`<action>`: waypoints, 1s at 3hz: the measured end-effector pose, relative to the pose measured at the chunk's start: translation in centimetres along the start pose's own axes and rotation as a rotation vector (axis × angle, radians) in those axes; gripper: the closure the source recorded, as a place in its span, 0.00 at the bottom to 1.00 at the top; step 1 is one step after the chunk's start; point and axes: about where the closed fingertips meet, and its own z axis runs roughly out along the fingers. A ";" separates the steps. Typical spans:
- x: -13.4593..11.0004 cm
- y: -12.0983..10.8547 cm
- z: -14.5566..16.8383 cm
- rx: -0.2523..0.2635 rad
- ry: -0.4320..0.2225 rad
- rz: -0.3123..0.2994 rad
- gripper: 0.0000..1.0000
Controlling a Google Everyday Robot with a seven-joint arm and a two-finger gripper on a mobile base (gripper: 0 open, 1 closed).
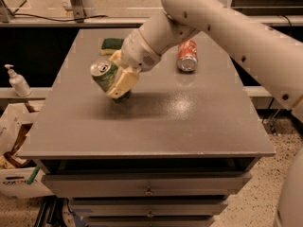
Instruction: Knock green can over
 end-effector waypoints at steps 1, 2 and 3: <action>2.7 0.2 -2.8 0.026 0.201 0.026 0.82; 5.6 0.1 -4.0 0.024 0.427 0.033 0.59; 7.4 -0.5 -4.2 0.020 0.585 0.015 0.35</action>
Offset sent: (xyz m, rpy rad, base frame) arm 0.0417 -0.1071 -0.0237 -0.7129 -0.2179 -0.1534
